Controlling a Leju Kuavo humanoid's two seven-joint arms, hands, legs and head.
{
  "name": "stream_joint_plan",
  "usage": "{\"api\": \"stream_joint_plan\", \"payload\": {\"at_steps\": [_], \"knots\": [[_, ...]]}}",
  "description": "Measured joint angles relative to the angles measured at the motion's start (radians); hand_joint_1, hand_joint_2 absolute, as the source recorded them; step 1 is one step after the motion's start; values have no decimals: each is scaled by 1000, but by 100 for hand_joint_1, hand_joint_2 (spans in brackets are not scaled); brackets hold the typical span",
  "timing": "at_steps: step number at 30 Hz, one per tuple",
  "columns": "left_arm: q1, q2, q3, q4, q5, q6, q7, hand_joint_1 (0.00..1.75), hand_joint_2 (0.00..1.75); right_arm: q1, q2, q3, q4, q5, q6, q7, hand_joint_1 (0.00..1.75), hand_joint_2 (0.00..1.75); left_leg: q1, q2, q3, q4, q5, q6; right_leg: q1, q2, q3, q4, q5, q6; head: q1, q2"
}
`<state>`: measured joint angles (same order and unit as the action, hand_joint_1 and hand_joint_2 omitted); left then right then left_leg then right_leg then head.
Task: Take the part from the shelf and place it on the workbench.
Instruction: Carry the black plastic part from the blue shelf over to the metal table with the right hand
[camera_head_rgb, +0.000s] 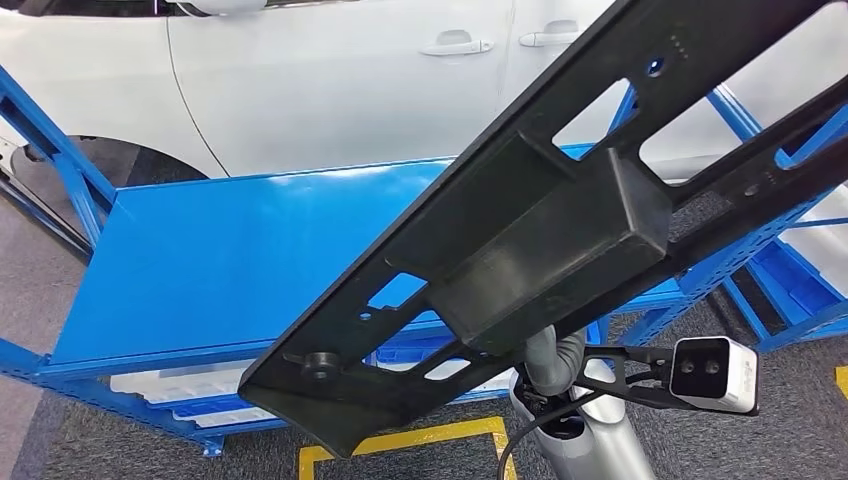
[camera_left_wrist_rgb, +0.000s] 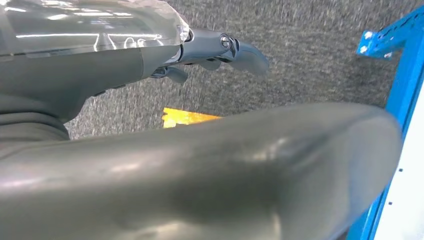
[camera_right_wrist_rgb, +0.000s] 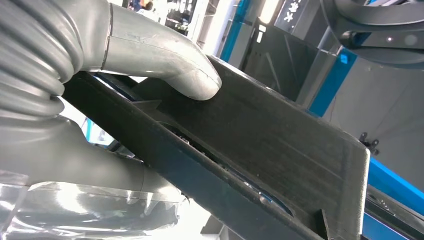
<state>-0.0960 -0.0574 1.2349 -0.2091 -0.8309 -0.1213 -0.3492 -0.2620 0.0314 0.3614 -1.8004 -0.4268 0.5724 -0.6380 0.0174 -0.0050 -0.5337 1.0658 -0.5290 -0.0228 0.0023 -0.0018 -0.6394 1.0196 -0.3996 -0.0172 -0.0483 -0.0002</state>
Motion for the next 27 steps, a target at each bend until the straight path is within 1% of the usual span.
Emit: {"api": "stream_joint_plan", "payload": {"at_steps": [1, 2, 3, 4, 5, 6, 7, 8, 9, 10, 11, 12, 13, 14, 15, 16, 17, 18, 19, 20, 21, 22, 23, 24, 25, 26, 27], "knots": [[-1, -3, 0, 0, 3, -4, 2, 0, 0, 2, 0, 1, -1, -5, 0, 4, 175, 175, -3, -1, 25, -43, 8, 7, 1, 0, -5, 2, 5, 6, 0, 0], [0, -6, 0, 0, 8, -9, 6, 0, 0, 5, 0, 1, -2, -9, 0, 8, 175, 175, -6, -2, 31, -57, 10, 13, 1, 0, -7, 3, 11, 12, 0, 0], [1, -8, 0, 0, 13, -14, 11, 0, 0, 11, -1, 2, -3, -11, 0, 13, 175, 175, -9, -3, 27, -55, 18, 20, 0, 0, -8, 1, 17, 18, 0, 0], [4, -13, 1, 0, 18, -19, 16, 0, 0, 18, -1, 2, -6, -13, 0, 18, 175, 175, -8, -2, 24, -56, 26, 26, 0, 1, -9, -1, 22, 24, 0, 0], [5, -17, 1, 0, 20, -23, 23, 0, 0, 25, -2, 2, -9, -13, 1, 21, 175, 175, -6, 0, 19, -58, 35, 32, -2, 2, -13, 3, 17, 30, 0, 0], [6, -22, 2, 1, 21, -25, 28, 0, 0, 31, -3, 2, -12, -13, 2, 24, 175, 175, -5, 3, 13, -61, 46, 39, -3, 2, -21, 17, -3, 35, 0, 0], [6, -26, 2, 1, 21, -26, 34, 0, 0, 37, -4, 2, -15, -12, 3, 26, 175, 175, -2, 5, 3, -63, 57, 45, -5, 3, -36, 54, -43, 40, 0, 0], [7, -29, 2, 1, 20, -26, 38, 0, 0, 41, -6, 2, -18, -11, 5, 27, 175, 175, -3, 7, -8, -63, 67, 49, -7, 3, -55, 111, -95, 44, 0, 0], [8, -32, 2, 1, 20, -26, 42, 0, 0, 45, -8, 2, -20, -11, 8, 29, 175, 175, -3, 8, -22, -62, 76, 52, -8, 3, -74, 179, -144, 47, 0, 0], [8, -35, 2, 1, 19, -26, 46, 0, 0, 49, -10, 2, -21, -10, 10, 30, 175, 175, -3, 9, -35, -61, 86, 52, -9, 3, -88, 242, -178, 50, 0, 0], [9, -37, 2, 1, 17, -25, 49, 0, 0, 53, -13, 2, -22, -10, 14, 31, 175, 175, -4, 9, -49, -60, 95, 51, -9, 3, -88, 279, -189, 52, 0, 0], [9, -40, 2, 1, 15, -25, 50, 0, 0, 55, -15, 2, -22, -9, 17, 32, 175, 175, -4, 10, -62, -58, 103, 50, -9, 3, -70, 282, -178, 52, 0, 0], [10, -42, 2, 1, 12, -26, 51, 0, 0, 56, -17, 2, -22, -9, 19, 33, 175, 175, -4, 10, -73, -56, 110, 48, -10, 3, -34, 248, -155, 51, 0, 0], [9, -44, 2, 1, 10, -27, 51, 0, 0, 56, -20, 2, -22, -10, 21, 33, 175, 175, -4, 10, -83, -53, 117, 45, -9, 3, 18, 184, -131, 48, 0, 0], [9, -46, 2, 1, 8, -29, 50, 0, 0, 56, -22, 1, -21, -10, 21, 33, 175, 175, -5, 9, -92, -49, 123, 41, -7, 3, 73, 107, -119, 44, 0, 0], [9, -48, 2, 1, 5, -31, 49, 0, 0, 55, -24, 1, -21, -11, 22, 31, 175, 175, -6, 9, -97, -48, 129, 36, -5, 3, 115, 44, -115, 38, 0, 0], [9, -49, 2, 1, 3, -32, 47, 0, 0, 55, -26, 0, -21, -11, 23, 28, 175, 175, -6, 9, -100, -48, 136, 31, -2, 3, 141, 1, -117, 32, 0, 0], [9, -50, 1, 1, 1, -34, 44, 0, 0, 56, -27, -2, -21, -11, 25, 25, 175, 175, -6, 9, -102, -50, 144, 25, 1, 3, 149, -18, -120, 26, 0, 0], [9, -50, 1, 1, 0, -35, 42, 0, 0, 57, -29, -3, -21, -10, 27, 21, 175, 175, -7, 9, -102, -53, 153, 19, 2, 3, 144, -20, -113, 20, 0, 0], [9, -50, 1, 1, -1, -36, 40, 0, 0, 57, -30, -4, -21, -9, 31, 18, 175, 175, -6, 9, -105, -53, 154, 13, 0, 1, 139, -24, -104, 13, 0, 0], [9, -50, 1, 1, -2, -37, 38, 0, 0, 58, -31, -6, -21, -8, 34, 16, 175, 175, -6, 8, -112, -43, 140, 8, -2, 0, 132, -27, -93, 4, 1, 0], [9, -51, 1, 1, -2, -37, 37, 0, 0, 58, -31, -7, -21, -7, 37, 14, 175, 175, -5, 7, -124, -15, 107, 4, -5, -2, 122, -32, -80, -3, 0, 0], [9, -51, 1, 1, -2, -37, 35, 0, 0, 59, -31, -8, -21, -6, 39, 13, 175, 175, -4, 7, -140, 33, 59, 1, -6, -4, 111, -34, -68, -9, 0, 0], [9, -51, 1, 1, -2, -37, 35, 0, 0, 60, -31, -8, -21, -5, 39, 11, 175, 175, -3, 7, -157, 96, 7, -1, -5, -4, 97, -33, -58, -13, 0, 0], [8, -51, 1, 1, -1, -37, 36, 0, 0, 62, -31, -9, -21, -5, 40, 10, 175, 175, -3, 7, -171, 162, -31, -4, -3, -4, 83, -32, -47, -14, 0, 0], [8, -50, 1, 1, -1, -37, 37, 0, 0, 63, -31, -11, -21, -5, 42, 9, 175, 175, -2, 7, -175, 211, -46, -6, -2, -4, 68, -29, -37, -14, 0, 0], [7, -50, 1, 1, 0, -35, 40, 0, 0, 63, -31, -12, -21, -5, 46, 9, 175, 175, -2, 7, -165, 232, -38, -7, -1, -4, 51, -25, -27, -14, 0, 0]]}}
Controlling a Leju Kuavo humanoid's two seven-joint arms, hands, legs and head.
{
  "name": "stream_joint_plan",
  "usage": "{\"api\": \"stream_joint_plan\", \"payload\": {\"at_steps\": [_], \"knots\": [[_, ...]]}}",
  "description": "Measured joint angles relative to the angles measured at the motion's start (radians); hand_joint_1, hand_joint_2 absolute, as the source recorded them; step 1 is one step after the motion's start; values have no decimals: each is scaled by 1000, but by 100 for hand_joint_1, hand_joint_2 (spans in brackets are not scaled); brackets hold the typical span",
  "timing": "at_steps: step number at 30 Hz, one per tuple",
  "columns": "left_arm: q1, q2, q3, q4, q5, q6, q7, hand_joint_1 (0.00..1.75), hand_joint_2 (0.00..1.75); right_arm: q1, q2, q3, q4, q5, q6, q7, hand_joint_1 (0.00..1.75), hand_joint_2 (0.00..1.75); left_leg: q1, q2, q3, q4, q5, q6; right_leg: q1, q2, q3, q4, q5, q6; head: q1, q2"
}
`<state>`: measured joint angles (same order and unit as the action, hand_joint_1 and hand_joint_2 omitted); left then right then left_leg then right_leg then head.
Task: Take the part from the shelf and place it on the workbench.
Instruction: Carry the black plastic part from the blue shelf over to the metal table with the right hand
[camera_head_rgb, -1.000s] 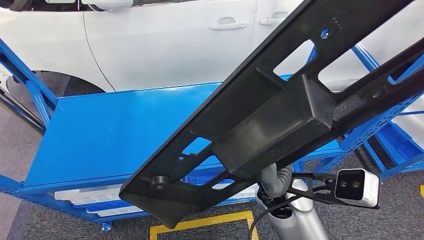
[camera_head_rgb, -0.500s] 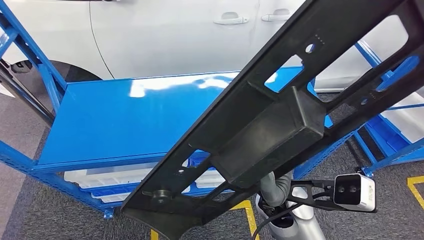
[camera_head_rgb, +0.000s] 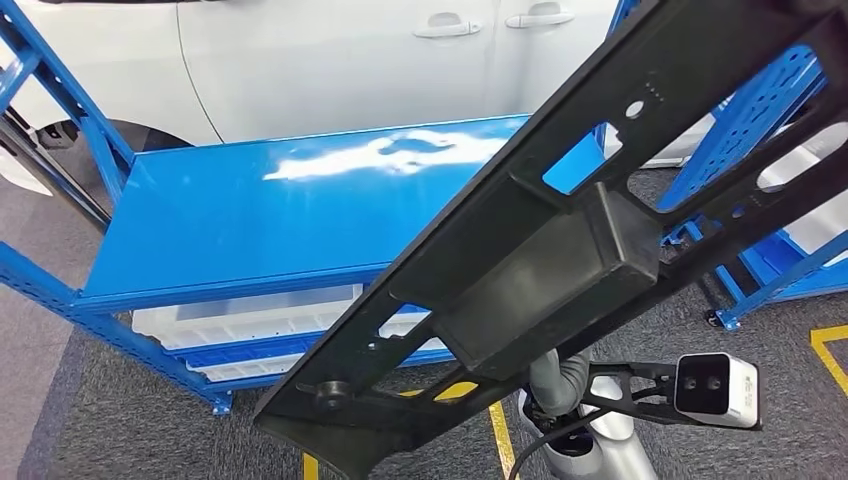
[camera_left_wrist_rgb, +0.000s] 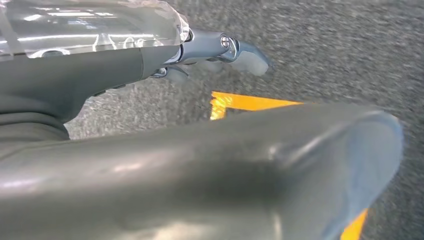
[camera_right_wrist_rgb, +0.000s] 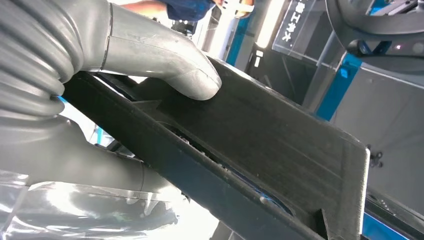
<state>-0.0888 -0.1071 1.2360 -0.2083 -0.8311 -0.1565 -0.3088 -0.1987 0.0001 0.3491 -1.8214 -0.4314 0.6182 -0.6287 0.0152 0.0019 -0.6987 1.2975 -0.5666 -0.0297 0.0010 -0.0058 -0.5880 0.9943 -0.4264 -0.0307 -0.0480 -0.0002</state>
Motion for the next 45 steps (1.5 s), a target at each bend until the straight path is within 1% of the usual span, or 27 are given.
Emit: {"api": "stream_joint_plan", "payload": {"at_steps": [1, 3, 5, 6, 8, 9, 10, 11, 13, 14, 16, 18, 20, 22, 24, 25, 29, 30, 31, 33, 35, 36, 39, 41, 43, 44, 45], "knots": [[-1, 1, 0, 0, 1, 2, 4, 0, 0, 0, 0, -2, 0, 0, 5, 0, 175, 175, 0, 0, 28, -15, 24, 1, 1, 0, -16, 4, 10, 2, 0, 0], [-4, 6, 0, 0, 1, 11, 13, 0, 0, 0, 2, -7, 0, 0, 14, -1, 175, 175, -1, 0, 128, -135, 60, 7, 2, 1, -43, 14, 27, 7, 0, 0], [-9, 13, 0, 0, -2, 21, 23, 0, 0, -1, 6, -13, 0, 2, 21, -2, 175, 175, -5, -2, 215, -263, 48, 17, 4, -1, -57, 21, 41, 17, 0, 0], [-11, 18, 0, 0, -4, 27, 30, 0, 0, -1, 9, -16, 0, 4, 24, -3, 175, 175, -8, -3, 233, -295, 39, 23, 4, -2, -59, 21, 49, 23, 0, 0], [-10, 28, 0, 0, -9, 36, 42, 0, 0, 1, 14, -24, 0, 11, 29, -5, 175, 175, -10, -2, 227, -307, 50, 35, 2, -2, -63, 18, 64, 34, 0, 0], [-9, 33, 0, 0, -11, 39, 47, 0, 0, 4, 15, -27, 0, 14, 30, -6, 175, 175, -8, 1, 220, -309, 61, 41, 1, 0, -68, 24, 55, 40, 0, 0], [-8, 38, 0, 0, -11, 41, 51, 0, 0, 6, 16, -31, -1, 15, 30, -8, 175, 175, -6, 4, 210, -312, 72, 48, 0, 3, -76, 43, 29, 45, 0, 0], [-8, 42, 0, 0, -11, 44, 54, 0, 0, 9, 16, -36, -1, 15, 30, -10, 175, 175, -4, 6, 197, -314, 86, 54, -2, 5, -90, 86, -19, 51, 0, 0], [-7, 51, 0, 0, -11, 49, 61, 0, 0, 17, 16, -48, -2, 18, 32, -17, 175, 175, -5, 7, 166, -313, 110, 60, -6, 6, -122, 214, -125, 59, 0, 0], [-6, 54, 0, 0, -12, 51, 65, 0, 0, 22, 16, -55, -2, 23, 34, -23, 175, 175, -5, 7, 148, -311, 123, 59, -8, 6, -131, 276, -153, 63, 0, 0], [-3, 59, 0, 0, -17, 55, 73, 0, 0, 34, 16, -68, -1, 38, 41, -35, 175, 175, -5, 8, 113, -306, 145, 55, -11, 5, -106, 310, -129, 66, 0, 0], [-2, 63, 0, 0, -24, 59, 80, 0, 0, 42, 16, -77, -2, 51, 49, -44, 175, 175, -5, 8, 86, -298, 162, 50, -13, 5, -18, 215, -76, 63, 0, 0], [-1, 66, 0, 0, -27, 64, 83, 0, 0, 44, 16, -83, -4, 58, 52, -50, 175, 175, -7, 7, 68, -289, 176, 41, -9, 5, 81, 71, -82, 52, 0, 0], [0, 70, 0, 0, -27, 68, 84, 0, 0, 46, 16, -91, -7, 63, 52, -56, 175, 175, -6, 7, 60, -287, 192, 28, -1, 5, 118, 2, -103, 38, 0, 0], [2, 78, 0, 0, -23, 72, 85, 0, 0, 48, 16, -98, -8, 66, 52, -60, 175, 175, -4, 7, 55, -287, 199, 15, -2, 4, 108, -4, -89, 23, 0, 0], [3, 83, 0, 0, -21, 75, 85, 0, 0, 47, 16, -102, -8, 66, 53, -60, 175, 175, -3, 6, 48, -273, 180, 9, -3, 2, 100, -6, -78, 15, 0, 0], [6, 96, 3, 0, -12, 81, 87, 0, 0, 47, 16, -111, -8, 57, 62, -60, 175, 175, 1, 4, -7, -61, 4, -7, -3, -1, 47, -3, -34, -2, 0, 0], [6, 97, 4, 0, -11, 82, 87, 0, 0, 46, 16, -113, -8, 56, 64, -59, 175, 175, 1, 4, -8, -18, -5, -10, -2, -2, 31, 0, -24, -2, 0, 0], [6, 98, 5, 0, -10, 81, 86, 0, 0, 46, 16, -114, -7, 54, 66, -57, 175, 175, 2, 4, 4, -4, 9, -12, -2, -2, 14, 5, -14, -1, 0, 0], [5, 98, 6, 0, -9, 81, 86, 0, 0, 45, 16, -114, -5, 48, 72, -52, 175, 175, 4, 4, 80, -77, 63, -11, -2, -2, -20, 18, 3, 4, 0, 0], [2, 98, 7, 0, -8, 80, 85, 0, 0, 42, 17, -114, -5, 39, 81, -43, 175, 175, 2, 3, 182, -216, 64, -2, 1, -2, -44, 31, 17, 14, 0, 0], [1, 98, 8, 0, -7, 79, 83, 0, 0, 40, 17, -114, -5, 35, 85, -37, 175, 175, -1, 2, 211, -264, 50, 4, 1, -3, -49, 35, 23, 19, 0, 0], [4, 95, 10, 0, -8, 72, 77, 0, 0, 34, 18, -114, -5, 27, 86, -17, 175, 175, -5, 3, 209, -297, 54, 29, -1, -4, -58, 33, 42, 39, 0, 0], [6, 93, 12, 0, -9, 70, 74, 0, 0, 33, 18, -114, -4, 21, 85, -7, 175, 175, -1, 6, 190, -303, 76, 44, -4, 1, -76, 68, -2, 51, 0, 0], [5, 91, 13, 0, -8, 69, 73, 0, 0, 32, 18, -114, -3, 16, 89, -3, 175, 175, -1, 8, 164, -304, 96, 53, -7, 4, -108, 174, -100, 60, 0, 0], [6, 90, 14, 0, -6, 69, 73, 0, 0, 32, 18, -115, -2, 13, 93, -2, 175, 175, -2, 8, 151, -304, 106, 54, -8, 4, -122, 237, -135, 64, 0, 0], [6, 88, 16, 0, -4, 69, 73, 0, 0, 32, 18, -115, 0, 11, 97, -2, 175, 175, -2, 8, 137, -303, 116, 53, -8, 4, -129, 286, -146, 65, 0, 0]]}}
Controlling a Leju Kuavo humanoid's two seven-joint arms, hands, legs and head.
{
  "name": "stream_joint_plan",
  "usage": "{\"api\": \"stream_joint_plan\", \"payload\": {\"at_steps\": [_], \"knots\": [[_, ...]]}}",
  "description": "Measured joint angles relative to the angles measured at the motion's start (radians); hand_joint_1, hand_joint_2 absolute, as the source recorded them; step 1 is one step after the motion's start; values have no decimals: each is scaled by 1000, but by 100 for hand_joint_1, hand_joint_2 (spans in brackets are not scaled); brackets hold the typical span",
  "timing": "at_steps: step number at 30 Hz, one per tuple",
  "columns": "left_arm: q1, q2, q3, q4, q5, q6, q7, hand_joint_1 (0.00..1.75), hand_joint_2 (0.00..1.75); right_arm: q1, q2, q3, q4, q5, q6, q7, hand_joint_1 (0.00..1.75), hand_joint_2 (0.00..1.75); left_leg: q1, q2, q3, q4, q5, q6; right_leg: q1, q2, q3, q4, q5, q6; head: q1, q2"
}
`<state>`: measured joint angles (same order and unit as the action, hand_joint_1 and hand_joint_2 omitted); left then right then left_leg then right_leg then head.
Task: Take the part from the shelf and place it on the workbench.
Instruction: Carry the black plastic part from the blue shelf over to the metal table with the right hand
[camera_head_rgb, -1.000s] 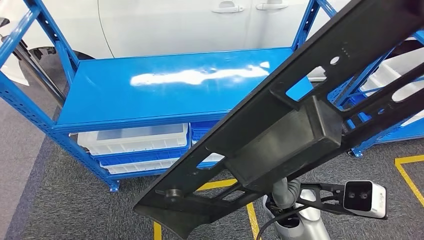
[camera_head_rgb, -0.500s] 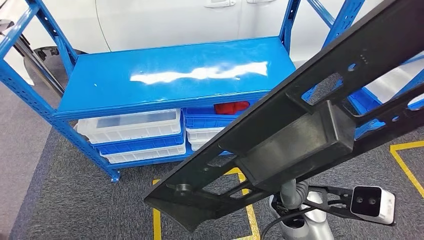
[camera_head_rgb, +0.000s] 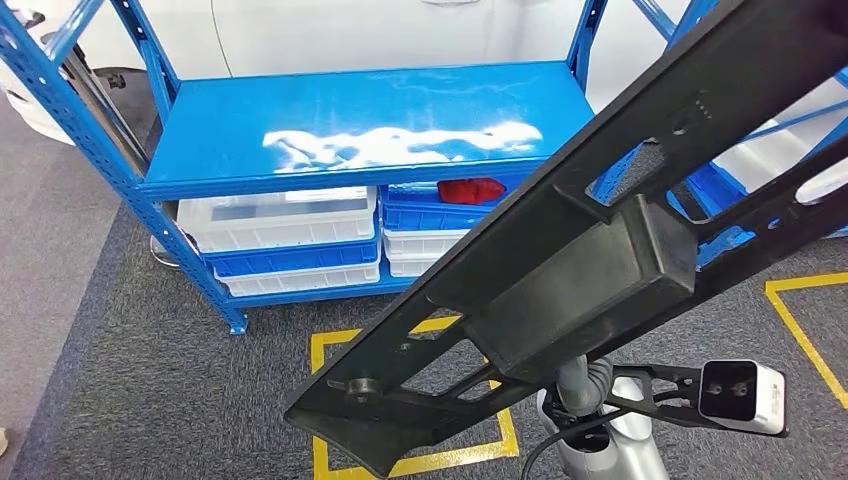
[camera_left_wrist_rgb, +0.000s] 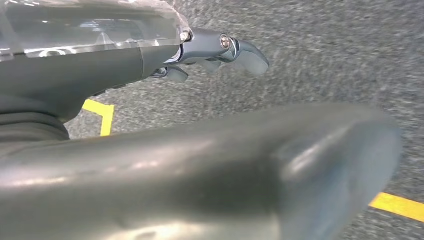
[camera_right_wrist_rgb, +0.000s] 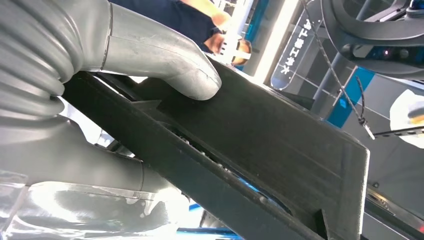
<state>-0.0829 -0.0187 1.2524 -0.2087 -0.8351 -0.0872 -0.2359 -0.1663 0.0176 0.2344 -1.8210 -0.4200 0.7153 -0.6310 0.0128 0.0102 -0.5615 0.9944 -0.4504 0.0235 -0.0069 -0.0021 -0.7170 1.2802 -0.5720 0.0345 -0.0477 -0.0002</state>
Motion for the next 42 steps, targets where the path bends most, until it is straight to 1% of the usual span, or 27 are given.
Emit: {"api": "stream_joint_plan", "payload": {"at_steps": [1, 2, 4, 6, 8, 10, 11, 14, 15, 16, 17, 18, 20, 21, 22, 24, 26, 29, 30, 31, 32, 33, 35, 37, 39, 40, 42], "knots": [[0, -2, 2, 0, 2, 0, 0, 0, 0, 0, 0, 0, 3, -2, 3, 0, 175, 175, -1, 0, -13, 1, 9, -1, 0, 0, 6, 21, 13, 0, 0, 0], [1, -4, 4, 0, 4, 1, 0, 0, 0, 0, -1, -1, 5, -5, 5, 0, 175, 175, -1, 1, -24, 2, 18, -3, 0, 0, 31, 6, 41, -2, 0, 0], [0, -8, 6, 0, 5, 1, 0, 0, 0, -1, -1, -4, 9, -12, 8, 0, 175, 175, -3, 1, -39, 5, 31, -7, 3, 0, 125, -115, 82, -13, 0, 0], [0, -13, 7, 0, 6, 2, 0, 0, 0, -3, -1, -8, 10, -16, 12, -1, 175, 175, -5, 0, -45, 7, 41, -16, 9, -1, 210, -244, 70, -26, 0, 0], [-1, -15, 7, 0, 6, 2, 0, 0, 0, -4, -1, -14, 10, -16, 17, -2, 175, 175, -5, 1, -48, 8, 51, -28, 14, -2, 231, -289, 57, -38, 0, 0], [-1, -16, 8, 0, 6, 2, 1, 0, 0, -3, 0, -22, 10, -14, 21, -3, 175, 175, -3, 0, -55, 17, 47, -38, 10, -3, 227, -296, 68, -53, 0, 0], [-1, -17, 8, 0, 6, 2, 1, 0, 0, -3, 0, -25, 10, -12, 23, -3, 175, 175, -2, -1, -66, 41, 26, -43, 7, -3, 224, -299, 75, -60, 0, 0], [-1, -18, 9, 0, 7, 0, 4, 0, 0, -3, 0, -36, 10, -12, 30, -4, 175, 175, 0, -2, -134, 221, -83, -54, 7, -2, 207, -299, 89, -69, 0, 0], [-1, -19, 10, 0, 7, -1, 4, 0, 0, -3, 0, -41, 11, -13, 35, -4, 175, 175, 0, -2, -151, 273, -102, -57, 7, 0, 201, -297, 92, -68, 0, 0], [0, -20, 10, 0, 8, -2, 5, 0, 0, -3, 0, -46, 11, -15, 39, -5, 175, 175, 1, -3, -152, 293, -103, -59, 7, 5, 196, -294, 95, -67, 0, 0], [0, -20, 10, 0, 8, -3, 5, 0, 0, -3, 0, -51, 11, -16, 43, -5, 175, 175, 2, -4, -134, 273, -85, -59, 6, 10, 191, -290, 96, -65, 0, 0], [0, -21, 10, 0, 8, -5, 6, 0, 0, -4, 0, -56, 11, -18, 47, -5, 175, 175, 3, -8, -98, 217, -55, -59, 5, 15, 188, -286, 97, -63, 0, 0], [0, -22, 10, 0, 9, -9, 5, 0, 0, -7, 0, -66, 11, -20, 56, -7, 175, 175, 6, -38, -17, 84, -16, -53, 5, 28, 180, -278, 97, -57, 0, 0], [0, -22, 10, 0, 10, -10, 5, 0, 0, -9, 0, -70, 11, -21, 61, -8, 175, 175, 7, -52, 7, 41, -10, -50, 5, 36, 176, -274, 98, -52, 0, 0], [0, -23, 11, 0, 10, -11, 5, 0, 0, -10, 0, -73, 11, -22, 65, -8, 175, 175, 7, -60, 18, 22, -14, -46, 5, 44, 171, -272, 100, -46, 0, 0], [0, -26, 11, 0, 10, -12, 6, 0, 0, -11, 0, -80, 11, -23, 73, -8, 175, 175, 8, -49, 17, 13, -13, -37, 5, 61, 163, -271, 106, -33, 0, 0], [-4, -30, 12, 0, 10, -12, 6, 0, 0, -13, 0, -87, 10, -23, 76, -8, 175, 175, 11, -30, 16, 5, -7, -24, 5, 53, 147, -245, 89, -23, 0, 0], [-6, -33, 13, 0, 13, -11, 8, 0, 0, -17, 0, -91, 10, -20, 80, -4, 175, 175, 10, 0, 11, 1, -3, -11, 1, 19, 60, -73, 2, -12, 0, 0], [-5, -34, 14, 0, 14, -11, 9, 0, 0, -17, 0, -92, 11, -19, 84, -2, 175, 175, 9, 10, 9, 2, -3, -10, -1, 16, 32, -15, -16, -9, 0, 0], [-5, -34, 15, 0, 15, -11, 10, 0, 0, -16, 0, -94, 11, -17, 87, -1, 175, 175, 8, 20, 8, 2, -3, -9, -3, 13, 18, 11, -16, -7, 0, 0], [-5, -35, 16, 0, 16, -12, 10, 0, 0, -16, 0, -96, 11, -16, 90, -1, 175, 175, 8, 29, 8, 3, -3, -10, -4, 9, 23, 0, 2, -6, 0, 0], [-6, -36, 16, 0, 16, -12, 10, 0, 0, -16, 0, -98, 10, -15, 93, -1, 175, 175, 8, 39, 9, 3, -4, -11, -5, 1, 48, -50, 36, -7, 0, 0], [-7, -39, 18, 0, 16, -12, 10, 0, 0, -18, 0, -103, 7, -14, 96, -3, 175, 175, 4, 54, 13, 5, -7, -16, 1, -47, 118, -189, 97, -15, 0, 0], [-7, -41, 20, 0, 16, -12, 8, 0, 0, -22, 0, -106, 3, -8, 98, -9, 175, 175, -1, 71, 14, 7, -9, -25, 10, -82, 149, -262, 116, -27, 0, 0], [-7, -43, 22, 0, 16, -12, 4, 0, 0, -24, 0, -110, -3, 5, 99, -20, 175, 175, -4, 92, 15, 7, -11, -35, 13, -66, 143, -268, 116, -39, 0, 0], [-8, -44, 23, 0, 15, -12, 1, 0, 0, -23, 0, -112, -7, 16, 97, -25, 175, 175, -2, 91, 15, 11, -16, -41, 11, -55, 141, -271, 119, -45, 0, 0], [-8, -46, 23, 0, 11, -12, -5, 0, 0, -24, 0, -116, -19, 45, 85, -38, 175, 175, 1, 56, -6, 63, -55, -50, 5, -33, 141, -276, 126, -57, 0, 0]]}}
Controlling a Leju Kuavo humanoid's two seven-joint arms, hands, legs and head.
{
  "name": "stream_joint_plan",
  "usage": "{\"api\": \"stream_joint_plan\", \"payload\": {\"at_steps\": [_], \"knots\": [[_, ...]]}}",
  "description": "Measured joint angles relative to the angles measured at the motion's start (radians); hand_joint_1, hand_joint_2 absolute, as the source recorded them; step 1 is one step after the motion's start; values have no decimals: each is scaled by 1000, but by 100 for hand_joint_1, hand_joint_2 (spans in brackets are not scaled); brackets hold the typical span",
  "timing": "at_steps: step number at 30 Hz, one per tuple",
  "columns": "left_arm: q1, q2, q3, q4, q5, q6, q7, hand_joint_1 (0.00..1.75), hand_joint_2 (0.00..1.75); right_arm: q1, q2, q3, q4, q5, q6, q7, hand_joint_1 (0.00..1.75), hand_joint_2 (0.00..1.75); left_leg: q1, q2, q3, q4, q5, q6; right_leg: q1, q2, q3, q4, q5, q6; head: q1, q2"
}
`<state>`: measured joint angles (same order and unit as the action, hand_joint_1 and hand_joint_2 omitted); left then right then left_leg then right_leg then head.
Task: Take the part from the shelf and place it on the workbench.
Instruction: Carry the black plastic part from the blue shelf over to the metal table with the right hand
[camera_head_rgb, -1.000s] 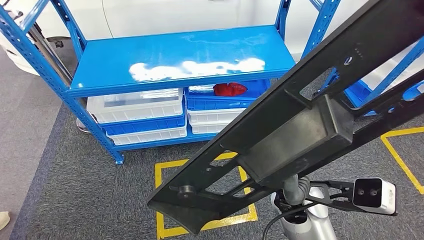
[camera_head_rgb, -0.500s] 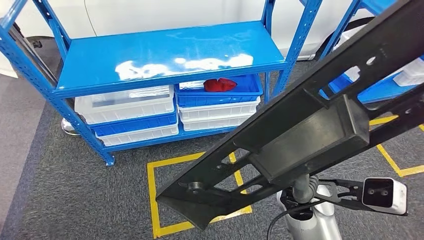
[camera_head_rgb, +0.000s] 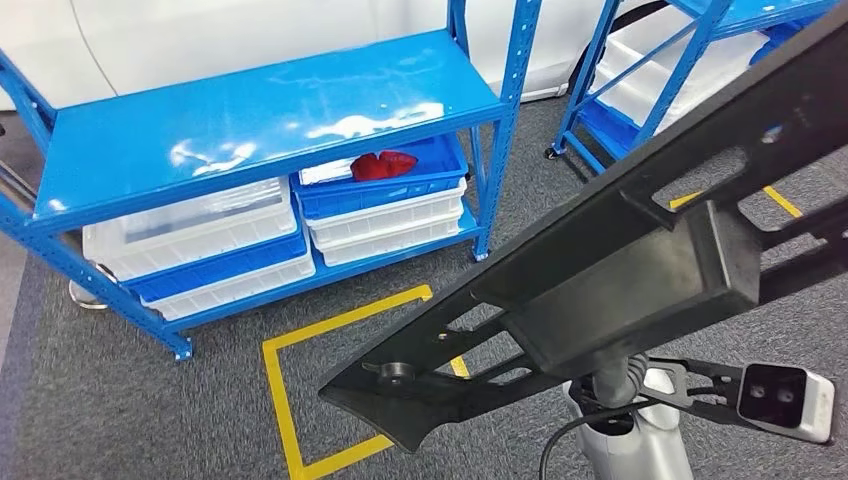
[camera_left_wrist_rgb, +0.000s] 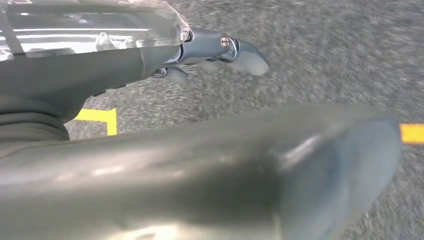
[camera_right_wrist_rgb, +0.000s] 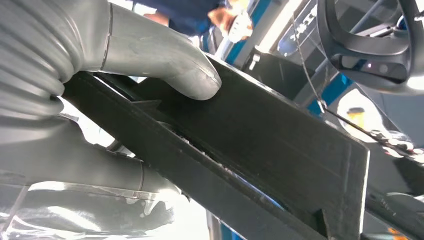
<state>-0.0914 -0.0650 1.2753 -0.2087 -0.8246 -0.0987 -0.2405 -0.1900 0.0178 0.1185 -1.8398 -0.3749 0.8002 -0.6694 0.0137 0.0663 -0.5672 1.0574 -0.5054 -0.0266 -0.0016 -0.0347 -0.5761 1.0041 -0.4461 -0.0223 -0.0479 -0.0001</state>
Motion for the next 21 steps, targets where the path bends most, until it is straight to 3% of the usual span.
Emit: {"api": "stream_joint_plan", "payload": {"at_steps": [2, 3, 4, 5, 7, 8, 9, 11, 13, 15, 17, 19, 20, 21], "knots": [[4, -1, 0, 0, -4, 1, -3, 0, 0, 1, 0, -1, -11, 32, -17, -14, 175, 175, 2, -43, -56, 126, -67, -4, -2, 24, -2, 0, 3, -7, 0, 0], [6, -1, 0, 0, -4, 1, -3, 0, 0, 2, 0, -1, -14, 47, -25, -20, 175, 175, 2, -51, -86, 190, -90, -5, -1, 37, -3, 0, 4, -9, 0, 0], [7, -1, 1, 0, -1, 0, -4, 0, 0, 2, 0, -1, -18, 59, -33, -23, 175, 175, 2, -55, -105, 229, -95, -6, -1, 51, -3, 2, 4, -9, 0, 0], [7, -1, 2, 0, 2, 0, -4, 0, 0, 2, 1, 0, -23, 69, -41, -24, 175, 175, 2, -57, -106, 228, -80, -5, -1, 64, -3, 3, 4, -9, 0, 0], [4, -2, 6, 0, 9, 1, -8, 0, 0, 0, 3, 4, -37, 84, -54, -25, 175, 175, 4, -72, -60, 122, -8, -1, -1, 90, -2, 8, 3, -6, 0, 0], [3, -2, 7, 0, 11, 5, -9, 0, 0, -2, 5, 7, -44, 88, -59, -26, 175, 175, 5, -93, -31, 55, 21, 2, 0, 102, -4, 13, 1, -3, 0, 0], [3, -2, 8, 0, 13, 10, -11, 0, 0, -4, 7, 10, -51, 93, -63, -27, 175, 175, 6, -113, -9, 3, 37, 5, -1, 114, -8, 17, 1, 2, 0, 0], [2, -2, 10, 0, 16, 26, -17, 0, 0, -5, 9, 18, -66, 106, -77, -27, 175, 175, 5, -133, 6, -34, 38, 10, -2, 134, -19, 22, 3, 15, 0, 0], [1, 0, 11, 0, 15, 43, -25, 0, 0, -1, 10, 22, -84, 116, -98, -27, 175, 175, 8, -117, 7, -41, 43, 20, -4, 139, -25, 23, 6, 28, 0, 0], [0, 3, 12, 0, 12, 59, -29, 0, 0, 3, 10, 23, -104, 119, -116, -28, 175, 175, 11, -96, 9, -50, 48, 34, -2, 101, -43, 61, -21, 38, 0, 0], [3, 8, 12, 0, 6, 70, -29, 0, 0, 8, 11, 23, -120, 126, -122, -29, 175, 175, 9, -72, 9, -52, 49, 41, -5, 57, -97, 175, -82, 45, 0, 0], [7, 14, 12, 0, -4, 75, -29, 0, 0, 16, 12, 21, -129, 136, -114, -29, 175, 175, 7, -45, 8, -52, 48, 42, -9, 45, -152, 287, -122, 50, 0, 0], [7, 17, 11, 0, -10, 75, -29, 0, 0, 19, 13, 21, -132, 141, -107, -29, 175, 175, 7, -32, 8, -52, 47, 41, -11, 42, -157, 298, -116, 51, 0, 0], [5, 19, 11, 0, -13, 74, -30, 0, 0, 20, 15, 20, -134, 144, -102, -29, 175, 175, 7, -20, 9, -52, 47, 40, -12, 37, -140, 268, -93, 51, 0, 0]]}}
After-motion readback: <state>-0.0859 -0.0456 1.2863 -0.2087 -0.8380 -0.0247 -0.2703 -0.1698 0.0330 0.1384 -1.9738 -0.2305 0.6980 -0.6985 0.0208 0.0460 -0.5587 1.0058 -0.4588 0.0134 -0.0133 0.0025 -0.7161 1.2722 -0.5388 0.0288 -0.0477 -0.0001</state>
